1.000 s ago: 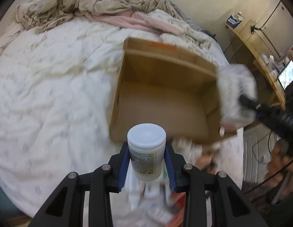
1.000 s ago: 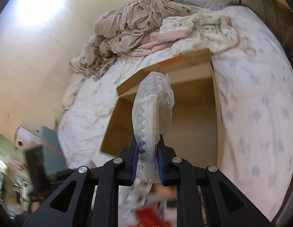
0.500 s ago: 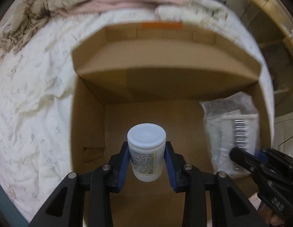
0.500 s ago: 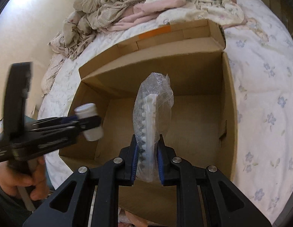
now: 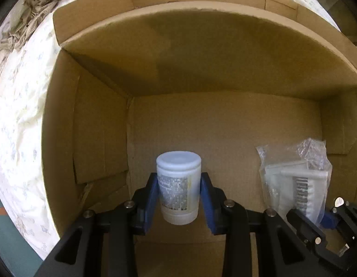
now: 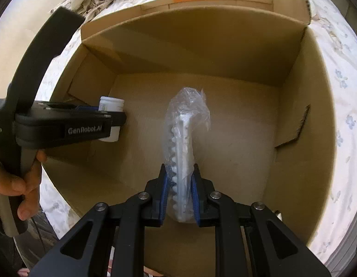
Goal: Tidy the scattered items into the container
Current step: 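Carry both items into the box and open both tools to release them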
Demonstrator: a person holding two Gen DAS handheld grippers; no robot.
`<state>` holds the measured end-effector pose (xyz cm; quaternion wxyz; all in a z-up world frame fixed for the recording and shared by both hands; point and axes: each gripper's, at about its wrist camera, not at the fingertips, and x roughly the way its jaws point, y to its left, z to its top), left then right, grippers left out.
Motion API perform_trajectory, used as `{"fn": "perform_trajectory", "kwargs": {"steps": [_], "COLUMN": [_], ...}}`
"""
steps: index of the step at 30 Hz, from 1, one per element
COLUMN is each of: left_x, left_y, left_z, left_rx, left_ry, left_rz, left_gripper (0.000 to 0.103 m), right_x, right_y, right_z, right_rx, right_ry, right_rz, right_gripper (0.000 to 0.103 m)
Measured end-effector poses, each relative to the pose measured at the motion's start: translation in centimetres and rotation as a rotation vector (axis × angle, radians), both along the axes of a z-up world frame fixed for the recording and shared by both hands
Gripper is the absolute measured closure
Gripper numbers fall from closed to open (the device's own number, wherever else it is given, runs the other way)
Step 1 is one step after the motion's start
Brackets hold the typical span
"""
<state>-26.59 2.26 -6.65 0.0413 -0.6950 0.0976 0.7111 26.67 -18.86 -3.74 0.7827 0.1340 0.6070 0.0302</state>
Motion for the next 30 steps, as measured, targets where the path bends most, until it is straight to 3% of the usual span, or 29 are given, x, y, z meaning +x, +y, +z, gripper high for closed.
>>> {"fn": "perform_trajectory", "kwargs": {"steps": [5,8,13,15,19,21,23,24,30], "left_x": [0.4,0.6,1.2,1.4,1.9,1.6,1.0,2.6,5.3], "left_y": [0.2,0.4,1.4,1.7,1.5,1.5,0.8,0.7,-1.6], "left_z": [0.0,0.4,1.9,3.1,6.4,8.0,10.0,10.8,13.5], "left_rx": [-0.022,0.020,0.030,0.024,0.065,0.088,0.117,0.131,0.165], "left_ry": [0.013,0.002,0.023,0.055,0.123,0.156,0.195,0.207,0.259], "left_rz": [-0.018,-0.034,-0.061,-0.063,-0.035,-0.020,0.004,0.008,0.024], "left_gripper": [0.066,0.052,0.032,0.026,0.026,0.026,0.024,0.024,0.024], "right_x": [0.1,0.3,0.6,0.7,0.7,0.7,0.4,0.4,-1.3], "right_y": [-0.1,-0.2,0.2,0.3,-0.3,-0.3,-1.0,-1.3,-2.3], "right_z": [0.2,0.7,1.4,1.8,3.7,5.1,6.6,7.0,7.0], "right_rx": [-0.022,-0.054,-0.052,-0.060,-0.043,-0.043,-0.022,-0.017,0.047], "right_ry": [0.015,0.014,0.000,-0.004,-0.052,-0.099,-0.168,-0.187,-0.219], "right_rz": [-0.010,-0.016,-0.024,-0.025,-0.111,-0.133,-0.161,-0.179,-0.263], "right_gripper": [0.081,0.076,0.037,0.032,0.029,0.021,0.019,0.019,0.018]}}
